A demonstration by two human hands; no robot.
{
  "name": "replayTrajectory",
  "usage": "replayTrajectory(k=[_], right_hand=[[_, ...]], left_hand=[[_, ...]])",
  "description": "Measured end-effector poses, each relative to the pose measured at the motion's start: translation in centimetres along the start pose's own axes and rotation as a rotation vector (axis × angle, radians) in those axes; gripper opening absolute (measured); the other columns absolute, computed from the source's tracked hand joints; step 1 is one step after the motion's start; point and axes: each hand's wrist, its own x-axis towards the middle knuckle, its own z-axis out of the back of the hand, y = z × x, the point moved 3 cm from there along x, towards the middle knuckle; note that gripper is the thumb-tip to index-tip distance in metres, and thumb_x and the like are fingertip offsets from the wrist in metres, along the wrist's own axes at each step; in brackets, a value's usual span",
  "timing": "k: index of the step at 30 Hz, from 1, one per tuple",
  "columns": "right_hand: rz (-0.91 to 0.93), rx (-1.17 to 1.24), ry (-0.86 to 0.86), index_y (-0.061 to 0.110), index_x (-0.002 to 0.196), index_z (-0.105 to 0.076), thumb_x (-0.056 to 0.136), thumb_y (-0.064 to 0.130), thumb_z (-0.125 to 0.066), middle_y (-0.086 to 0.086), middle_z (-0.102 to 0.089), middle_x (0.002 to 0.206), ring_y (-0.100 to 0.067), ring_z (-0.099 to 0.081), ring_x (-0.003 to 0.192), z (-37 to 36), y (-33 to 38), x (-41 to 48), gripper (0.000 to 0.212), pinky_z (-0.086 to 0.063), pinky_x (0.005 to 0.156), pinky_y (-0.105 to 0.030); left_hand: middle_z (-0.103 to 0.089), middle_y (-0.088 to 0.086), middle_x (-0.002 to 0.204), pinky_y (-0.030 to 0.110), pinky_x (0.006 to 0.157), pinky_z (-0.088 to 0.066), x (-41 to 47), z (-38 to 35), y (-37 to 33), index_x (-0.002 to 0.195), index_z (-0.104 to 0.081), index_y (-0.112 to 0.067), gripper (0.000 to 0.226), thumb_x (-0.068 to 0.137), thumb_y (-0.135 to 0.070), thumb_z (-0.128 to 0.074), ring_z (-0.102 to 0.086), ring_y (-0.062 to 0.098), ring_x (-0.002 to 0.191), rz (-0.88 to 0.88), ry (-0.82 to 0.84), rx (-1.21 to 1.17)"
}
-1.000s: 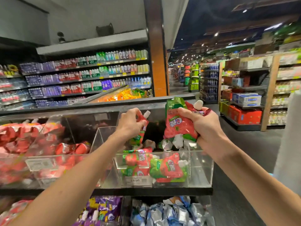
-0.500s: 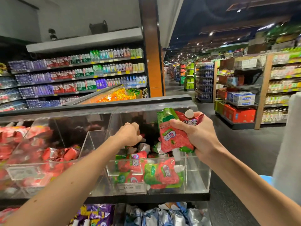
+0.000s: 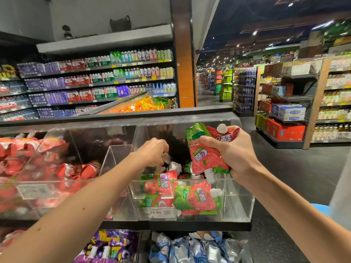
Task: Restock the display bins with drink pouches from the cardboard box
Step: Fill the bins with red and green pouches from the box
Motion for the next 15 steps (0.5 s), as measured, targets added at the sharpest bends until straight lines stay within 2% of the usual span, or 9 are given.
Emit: replayTrajectory(k=[2,5,7,8,10,12,13,15], right_hand=[[0.004,-0.014,-0.001,0.013,0.103,-0.056,0.065,0.011,-0.091,-0.016,-0.070,0.103,-0.030,-0.075,0.084,0.0,0.1,-0.1,0.052,-0.062,0.070,-0.051],[0.027,-0.042,0.002,0.013,0.101,-0.056,0.065,0.010,-0.091,-0.017,-0.069,0.103,-0.031,-0.074,0.085,0.0,0.1,-0.4,0.051,-0.062,0.070,-0.051],[0.044,-0.060,0.000,0.012,0.101,-0.056,0.066,0.010,-0.091,-0.018,-0.068,0.104,-0.031,-0.074,0.086,0.1,0.2,-0.5,0.050,-0.062,0.069,-0.050],[0.051,-0.068,-0.001,0.012,0.101,-0.056,0.066,0.010,-0.091,-0.019,-0.068,0.104,-0.031,-0.074,0.087,0.2,0.3,-0.5,0.050,-0.062,0.069,-0.050],[0.072,-0.093,0.001,0.012,0.099,-0.056,0.065,0.011,-0.092,-0.020,-0.068,0.104,-0.033,-0.073,0.089,0.1,0.4,-0.5,0.049,-0.062,0.072,-0.052],[0.090,-0.110,0.024,0.013,0.096,-0.056,0.065,0.011,-0.092,-0.019,-0.068,0.100,-0.034,-0.073,0.089,-0.2,0.4,-0.6,0.047,-0.062,0.073,-0.051],[0.094,-0.107,0.041,0.013,0.095,-0.055,0.065,0.010,-0.091,-0.017,-0.069,0.098,-0.032,-0.073,0.088,-0.4,0.4,-0.7,0.047,-0.062,0.072,-0.048],[0.098,-0.102,0.083,0.011,0.097,-0.055,0.066,0.008,-0.090,-0.014,-0.069,0.094,-0.026,-0.074,0.082,-0.9,0.4,-0.9,0.047,-0.062,0.066,-0.039]], left_hand=[[-0.057,0.010,0.132,0.034,0.090,-0.049,0.3,-0.2,0.1,0.134,-0.056,-0.014,0.047,0.089,-0.015,-0.071,-0.057,0.028,0.116,-0.020,0.039,0.050],[-0.056,0.011,0.135,0.039,0.095,-0.053,-0.1,0.5,-0.1,0.137,-0.054,-0.013,0.045,0.094,-0.017,-0.064,-0.058,0.029,0.117,-0.020,0.104,0.056],[-0.059,0.009,0.137,0.038,0.101,-0.050,-1.0,2.0,-0.7,0.137,-0.056,-0.014,0.041,0.096,-0.015,-0.058,-0.058,0.026,0.120,-0.057,0.037,-0.019],[-0.062,0.008,0.134,0.036,0.102,-0.049,-1.6,3.1,-1.3,0.135,-0.059,-0.015,0.038,0.098,-0.015,-0.056,-0.060,0.023,0.118,-0.076,-0.025,-0.126],[-0.068,0.007,0.122,0.037,0.096,-0.054,-3.2,5.2,-2.7,0.128,-0.063,-0.016,0.029,0.102,-0.021,-0.053,-0.067,0.018,0.105,-0.094,-0.100,-0.508],[-0.069,0.007,0.118,0.038,0.089,-0.058,-5.0,6.7,-4.2,0.130,-0.059,-0.017,0.034,0.103,-0.035,-0.046,-0.070,0.020,0.100,-0.106,-0.029,-0.914],[-0.068,0.006,0.119,0.038,0.088,-0.059,-5.7,7.1,-4.8,0.133,-0.055,-0.020,0.039,0.102,-0.040,-0.044,-0.070,0.021,0.101,-0.117,0.035,-1.013],[-0.067,0.004,0.123,0.038,0.089,-0.058,-6.7,7.3,-5.5,0.140,-0.049,-0.025,0.041,0.101,-0.038,-0.049,-0.069,0.019,0.106,-0.162,0.147,-1.062]])
